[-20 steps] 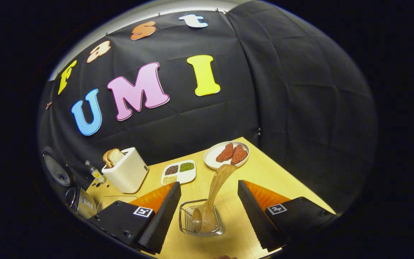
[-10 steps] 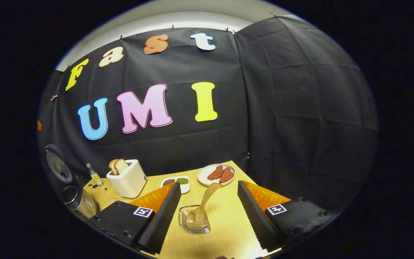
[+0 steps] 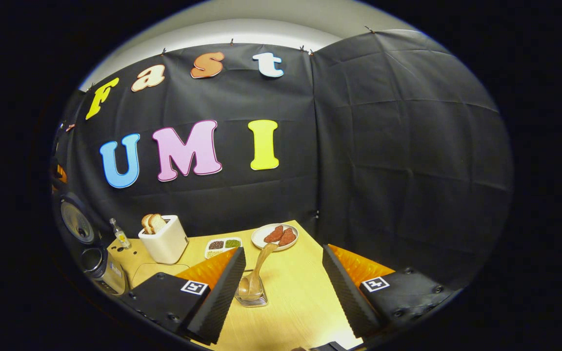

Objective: Close the left gripper, press the button to open the rice cooker; take a wooden spoon from the chopstick holder with the right hand, scoop a spoonful of rice and pour it into the rice cooker, then put the wooden spoon back into the chopstick holder.

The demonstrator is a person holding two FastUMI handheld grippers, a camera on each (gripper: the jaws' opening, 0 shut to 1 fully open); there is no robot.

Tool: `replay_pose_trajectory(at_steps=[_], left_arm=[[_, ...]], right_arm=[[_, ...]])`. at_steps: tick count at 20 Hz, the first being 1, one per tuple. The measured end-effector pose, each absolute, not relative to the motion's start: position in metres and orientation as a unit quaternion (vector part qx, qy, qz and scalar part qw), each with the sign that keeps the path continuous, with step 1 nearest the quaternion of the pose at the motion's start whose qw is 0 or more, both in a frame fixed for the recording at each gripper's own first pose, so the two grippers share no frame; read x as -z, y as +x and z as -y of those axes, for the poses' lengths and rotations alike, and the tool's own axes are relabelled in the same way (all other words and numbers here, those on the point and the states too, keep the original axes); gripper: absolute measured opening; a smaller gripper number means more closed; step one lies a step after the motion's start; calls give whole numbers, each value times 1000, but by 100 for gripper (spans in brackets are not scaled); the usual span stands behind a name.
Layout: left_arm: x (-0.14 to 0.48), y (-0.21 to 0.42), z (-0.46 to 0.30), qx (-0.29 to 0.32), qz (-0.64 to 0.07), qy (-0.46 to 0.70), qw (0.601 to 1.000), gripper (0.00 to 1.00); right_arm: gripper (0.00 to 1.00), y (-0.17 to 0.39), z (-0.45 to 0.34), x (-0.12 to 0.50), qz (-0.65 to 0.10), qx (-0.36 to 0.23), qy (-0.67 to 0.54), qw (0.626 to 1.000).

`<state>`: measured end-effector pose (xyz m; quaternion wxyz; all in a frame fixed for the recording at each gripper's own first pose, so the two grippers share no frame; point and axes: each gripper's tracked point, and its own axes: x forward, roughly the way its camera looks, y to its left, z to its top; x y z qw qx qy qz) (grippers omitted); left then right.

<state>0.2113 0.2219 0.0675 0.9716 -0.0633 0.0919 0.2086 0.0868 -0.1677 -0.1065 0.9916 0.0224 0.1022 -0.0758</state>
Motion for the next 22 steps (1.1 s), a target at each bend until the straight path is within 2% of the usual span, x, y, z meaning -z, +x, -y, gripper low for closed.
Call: replay_pose_trajectory(at_steps=[5, 9, 12, 22], left_arm=[[-44, 210, -216, -207, -121, -72, 968, 95], [-25, 188, -203, -215, -155, -24, 964, 95], [-6, 162, -188, -220, -168, -33, 960, 96], [105, 93, -148, -232, -209, -71, 947, 97]], right_arm=[[98, 87, 156, 113, -110, 64, 20, 992], [98, 100, 131, 121, -118, 31, 19, 992], [98, 110, 113, 127, -124, 6, 13, 992], [98, 103, 71, 162, -167, -61, 2, 984]])
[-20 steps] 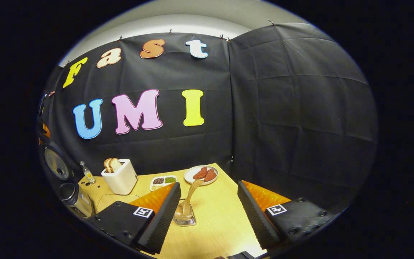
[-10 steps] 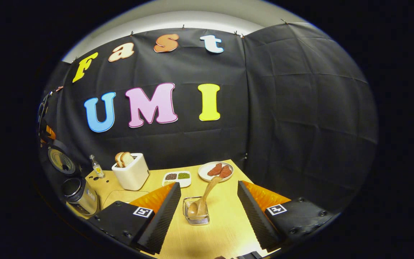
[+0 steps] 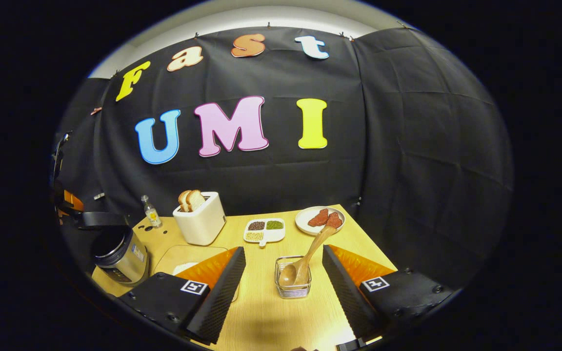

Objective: Close the left gripper, press the button to open the rice cooker; take a wooden spoon from the chopstick holder with the right hand, scoop a spoonful of rice and pour it into the rice cooker, then put the wooden spoon back into the chopstick holder.

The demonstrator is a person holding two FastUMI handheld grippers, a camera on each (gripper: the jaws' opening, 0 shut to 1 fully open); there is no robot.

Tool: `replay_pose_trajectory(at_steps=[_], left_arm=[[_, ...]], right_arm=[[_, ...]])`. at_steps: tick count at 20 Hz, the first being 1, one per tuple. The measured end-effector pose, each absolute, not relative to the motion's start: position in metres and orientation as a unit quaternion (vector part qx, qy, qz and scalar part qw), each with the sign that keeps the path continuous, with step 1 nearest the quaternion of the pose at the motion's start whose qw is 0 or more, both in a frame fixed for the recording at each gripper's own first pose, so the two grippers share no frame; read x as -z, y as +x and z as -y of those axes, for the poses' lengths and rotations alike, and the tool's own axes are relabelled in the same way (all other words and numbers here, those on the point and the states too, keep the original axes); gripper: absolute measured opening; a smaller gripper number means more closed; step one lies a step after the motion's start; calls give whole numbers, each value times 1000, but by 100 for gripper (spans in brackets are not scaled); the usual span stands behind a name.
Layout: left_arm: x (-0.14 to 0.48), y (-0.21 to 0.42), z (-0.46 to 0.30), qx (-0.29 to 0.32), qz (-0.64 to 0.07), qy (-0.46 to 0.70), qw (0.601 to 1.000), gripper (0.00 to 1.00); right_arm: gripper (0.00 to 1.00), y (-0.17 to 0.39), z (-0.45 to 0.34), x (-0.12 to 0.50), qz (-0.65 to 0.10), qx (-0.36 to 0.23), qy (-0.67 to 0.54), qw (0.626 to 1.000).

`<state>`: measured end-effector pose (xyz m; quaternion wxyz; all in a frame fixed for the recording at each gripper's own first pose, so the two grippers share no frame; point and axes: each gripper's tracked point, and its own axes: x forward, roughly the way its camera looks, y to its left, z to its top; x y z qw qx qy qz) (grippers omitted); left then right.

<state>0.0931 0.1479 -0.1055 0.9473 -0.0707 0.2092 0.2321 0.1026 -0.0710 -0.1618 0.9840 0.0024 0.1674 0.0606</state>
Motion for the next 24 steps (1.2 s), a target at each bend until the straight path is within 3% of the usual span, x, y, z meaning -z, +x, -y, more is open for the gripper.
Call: replay_pose_trajectory(at_steps=[9, 14, 24], left_arm=[[178, 84, -141, -235, -204, -73, 947, 98], [189, 84, -138, -235, -193, -10, 953, 99], [198, 88, -136, -245, -156, -18, 957, 100]], right_arm=[[99, 97, 57, 177, -191, -90, -1, 977], [99, 94, 59, 185, -200, -113, -6, 973], [99, 89, 77, 210, -230, -152, -1, 961]])
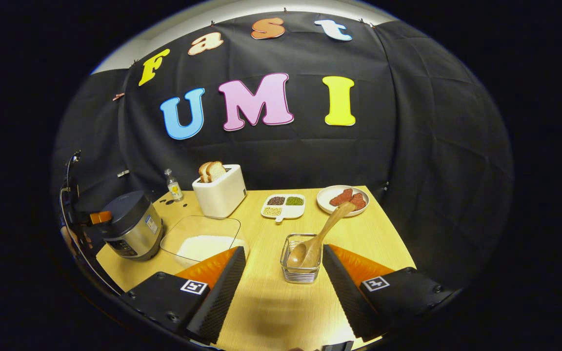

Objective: Close the left gripper, press the button to open the rice cooker; take a wooden spoon from the chopstick holder with the right hand, scoop a spoonful of rice and pour it into the rice cooker, then put the wooden spoon back into the chopstick holder.

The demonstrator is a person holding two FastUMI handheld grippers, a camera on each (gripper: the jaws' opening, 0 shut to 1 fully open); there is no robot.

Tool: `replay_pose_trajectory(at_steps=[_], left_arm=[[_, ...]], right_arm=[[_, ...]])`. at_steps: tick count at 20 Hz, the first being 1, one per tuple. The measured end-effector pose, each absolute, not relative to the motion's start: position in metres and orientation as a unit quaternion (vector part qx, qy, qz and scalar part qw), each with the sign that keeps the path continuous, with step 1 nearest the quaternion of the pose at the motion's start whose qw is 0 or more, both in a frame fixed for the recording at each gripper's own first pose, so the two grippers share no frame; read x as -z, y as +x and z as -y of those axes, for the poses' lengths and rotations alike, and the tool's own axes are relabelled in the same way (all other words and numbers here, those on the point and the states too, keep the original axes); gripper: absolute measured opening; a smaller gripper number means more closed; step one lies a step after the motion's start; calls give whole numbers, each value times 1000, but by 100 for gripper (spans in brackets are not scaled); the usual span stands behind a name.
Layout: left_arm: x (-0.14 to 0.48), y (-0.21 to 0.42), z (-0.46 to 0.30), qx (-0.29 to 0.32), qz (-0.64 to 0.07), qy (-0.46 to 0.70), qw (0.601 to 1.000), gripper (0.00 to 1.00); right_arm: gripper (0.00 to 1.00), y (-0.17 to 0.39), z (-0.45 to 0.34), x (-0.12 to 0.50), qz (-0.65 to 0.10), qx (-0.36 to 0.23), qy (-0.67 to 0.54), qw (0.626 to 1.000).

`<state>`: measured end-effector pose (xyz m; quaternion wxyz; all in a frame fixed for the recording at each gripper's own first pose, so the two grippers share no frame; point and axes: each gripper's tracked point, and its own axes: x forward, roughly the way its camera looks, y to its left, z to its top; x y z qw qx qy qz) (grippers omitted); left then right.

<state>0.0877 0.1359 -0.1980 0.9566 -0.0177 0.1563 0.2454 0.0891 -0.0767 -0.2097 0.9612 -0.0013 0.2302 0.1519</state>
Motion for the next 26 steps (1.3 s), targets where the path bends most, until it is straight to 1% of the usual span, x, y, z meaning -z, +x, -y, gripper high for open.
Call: replay_pose_trajectory(at_steps=[3, 5, 7, 9, 13, 17, 20, 22, 23, 26], left_arm=[[193, 88, -135, -242, -160, -25, 957, 99], [179, 85, -125, -227, -147, -48, 962, 99], [151, 76, -116, -214, -115, -62, 968, 96], [116, 64, -105, -199, -82, -65, 974, 96], [49, 28, -76, -153, -20, -33, 987, 95], [16, -9, -36, -97, 12, -33, 995, 95], [13, -36, -19, -73, 22, -31, 997, 94], [12, -50, -15, -65, 27, -25, 997, 96], [11, -54, -13, -59, 30, -23, 998, 95], [15, -65, -13, -55, 27, -15, 998, 95]], right_arm=[[99, 88, 77, 197, -221, -151, 3, 964], [99, 84, 76, 182, -203, -143, 1, 969], [99, 82, 77, 160, -179, -128, -3, 976], [99, 77, 80, 133, -153, -112, -8, 982], [99, 55, 80, 69, -99, -81, -8, 992], [98, 15, 67, 19, -56, -72, 29, 995], [98, -14, 66, 8, -41, -62, 34, 997], [100, -30, 71, 9, -33, -49, 16, 998], [98, -37, 73, 9, -31, -44, 10, 998], [98, -58, 74, 6, -23, -40, 13, 999]])
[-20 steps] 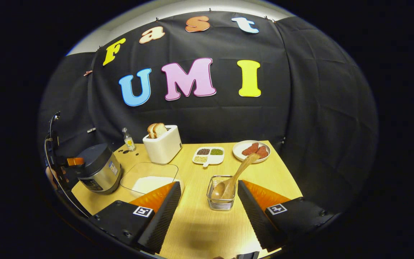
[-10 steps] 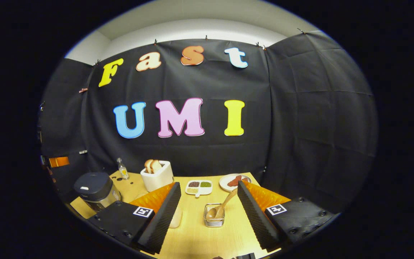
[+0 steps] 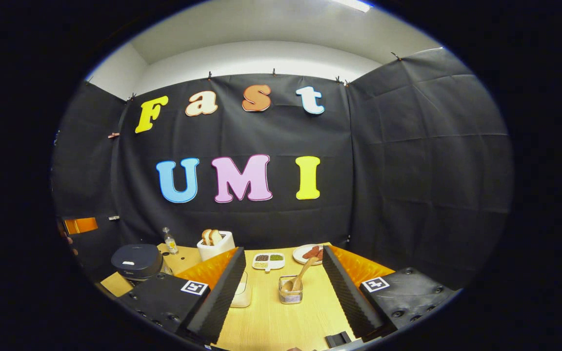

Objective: Close the left gripper, press the button to open the rice cooker; take a wooden spoon from the chopstick holder with the right hand, scoop a spoonful of rice and pour it into the rice cooker, then put the wooden spoon back into the chopstick holder.

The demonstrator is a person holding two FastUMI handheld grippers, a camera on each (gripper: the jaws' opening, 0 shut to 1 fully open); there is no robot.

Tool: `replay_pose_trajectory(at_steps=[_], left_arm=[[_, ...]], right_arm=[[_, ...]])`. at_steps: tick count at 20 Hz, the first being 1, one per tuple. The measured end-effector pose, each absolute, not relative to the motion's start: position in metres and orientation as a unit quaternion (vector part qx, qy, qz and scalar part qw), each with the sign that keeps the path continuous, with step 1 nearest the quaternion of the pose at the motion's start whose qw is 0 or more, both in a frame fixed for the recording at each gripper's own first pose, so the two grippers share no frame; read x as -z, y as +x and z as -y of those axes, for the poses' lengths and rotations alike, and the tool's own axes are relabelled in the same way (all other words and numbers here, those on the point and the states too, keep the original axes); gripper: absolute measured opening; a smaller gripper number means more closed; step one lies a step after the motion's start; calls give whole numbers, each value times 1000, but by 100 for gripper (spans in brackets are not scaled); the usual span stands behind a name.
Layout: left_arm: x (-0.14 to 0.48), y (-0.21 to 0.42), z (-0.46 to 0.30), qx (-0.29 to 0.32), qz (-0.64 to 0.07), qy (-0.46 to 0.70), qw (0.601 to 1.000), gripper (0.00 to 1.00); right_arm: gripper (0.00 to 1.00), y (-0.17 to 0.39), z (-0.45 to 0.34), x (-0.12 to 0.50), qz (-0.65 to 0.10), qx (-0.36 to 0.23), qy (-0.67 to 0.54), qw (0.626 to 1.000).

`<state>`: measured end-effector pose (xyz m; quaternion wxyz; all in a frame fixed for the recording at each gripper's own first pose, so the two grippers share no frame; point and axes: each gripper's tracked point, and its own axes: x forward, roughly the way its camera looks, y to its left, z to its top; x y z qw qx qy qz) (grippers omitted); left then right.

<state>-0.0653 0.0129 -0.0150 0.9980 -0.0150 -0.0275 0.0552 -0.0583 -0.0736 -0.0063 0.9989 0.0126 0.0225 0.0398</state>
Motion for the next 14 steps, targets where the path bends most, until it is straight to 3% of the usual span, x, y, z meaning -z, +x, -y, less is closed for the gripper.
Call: replay_pose_trajectory(at_steps=[14], left_arm=[[-6, -49, -2, -47, 51, 19, 997, 95]], right_arm=[[98, -48, 79, 9, -17, -33, -5, 999]])
